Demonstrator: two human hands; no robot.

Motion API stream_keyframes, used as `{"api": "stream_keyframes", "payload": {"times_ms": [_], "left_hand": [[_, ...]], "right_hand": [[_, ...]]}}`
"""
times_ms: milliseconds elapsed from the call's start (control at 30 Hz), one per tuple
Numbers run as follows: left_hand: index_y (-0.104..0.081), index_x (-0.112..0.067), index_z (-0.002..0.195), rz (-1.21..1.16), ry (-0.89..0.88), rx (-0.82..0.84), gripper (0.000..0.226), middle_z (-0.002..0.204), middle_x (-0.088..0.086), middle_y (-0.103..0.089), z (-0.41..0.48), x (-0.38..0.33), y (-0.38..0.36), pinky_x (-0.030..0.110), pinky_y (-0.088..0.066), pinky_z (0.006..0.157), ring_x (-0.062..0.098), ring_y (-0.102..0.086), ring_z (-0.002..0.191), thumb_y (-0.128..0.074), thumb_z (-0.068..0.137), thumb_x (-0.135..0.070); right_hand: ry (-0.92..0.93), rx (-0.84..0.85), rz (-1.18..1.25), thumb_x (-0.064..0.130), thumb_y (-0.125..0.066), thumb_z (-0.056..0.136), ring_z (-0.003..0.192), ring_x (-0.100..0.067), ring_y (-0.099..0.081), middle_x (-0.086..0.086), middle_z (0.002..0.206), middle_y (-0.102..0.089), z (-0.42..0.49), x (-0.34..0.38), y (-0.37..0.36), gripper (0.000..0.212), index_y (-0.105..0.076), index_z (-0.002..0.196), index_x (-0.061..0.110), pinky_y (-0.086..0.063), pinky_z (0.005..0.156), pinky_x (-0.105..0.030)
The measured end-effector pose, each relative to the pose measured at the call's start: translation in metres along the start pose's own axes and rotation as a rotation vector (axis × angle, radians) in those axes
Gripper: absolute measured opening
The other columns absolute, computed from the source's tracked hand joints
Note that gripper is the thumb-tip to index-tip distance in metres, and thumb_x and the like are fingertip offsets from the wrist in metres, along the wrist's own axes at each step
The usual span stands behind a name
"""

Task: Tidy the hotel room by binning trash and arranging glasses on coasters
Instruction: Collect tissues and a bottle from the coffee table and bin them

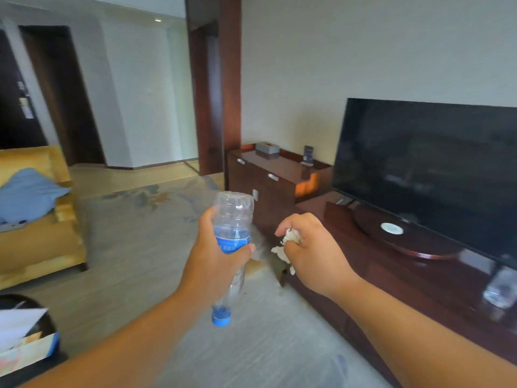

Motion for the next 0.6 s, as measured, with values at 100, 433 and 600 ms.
{"api": "stream_keyframes", "payload": {"times_ms": [100, 433, 600], "left_hand": [[-0.030, -0.050, 0.126, -0.025, -0.039, 0.100, 0.076, 0.107, -0.024, -0.058, 0.005, -0.016, -0.054, 0.015, -0.043, 0.064, -0.006, -0.060, 0.086, -0.079, 0.069, -0.037], [-0.026, -0.055, 0.123, -0.198, -0.194, 0.438, 0.077, 0.114, -0.030, -0.050, 0.014, -0.056, -0.212, 0.010, -0.049, 0.067, -0.010, -0.055, 0.099, -0.079, 0.072, -0.036], [-0.023, -0.060, 0.121, -0.281, -0.273, 0.611, 0.077, 0.107, -0.046, -0.044, 0.020, -0.080, -0.275, 0.009, -0.046, 0.061, -0.019, -0.051, 0.096, -0.078, 0.072, -0.039]], "right_hand": [[-0.081, -0.071, -0.043, 0.009, -0.048, 0.084, 0.084, 0.002, -0.053, 0.019, 0.098, -0.046, -0.016, -0.032, 0.039, 0.029, -0.055, 0.086, 0.037, -0.049, 0.065, -0.019], [-0.348, -0.308, -0.292, 0.016, -0.049, 0.088, 0.081, 0.004, -0.057, 0.032, 0.097, -0.042, -0.062, -0.104, 0.142, 0.029, -0.051, 0.088, 0.045, -0.047, 0.055, -0.008], [-0.500, -0.454, -0.416, 0.017, -0.048, 0.089, 0.080, 0.001, -0.054, 0.034, 0.096, -0.042, -0.082, -0.120, 0.184, 0.034, -0.051, 0.083, 0.050, -0.042, 0.054, -0.007]]}}
Point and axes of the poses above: each hand's wrist, its own z-axis towards the middle knuckle, its own y-axis out of the back of the hand, x = y × z, the point moved 2 cm from there along z, towards the middle knuckle
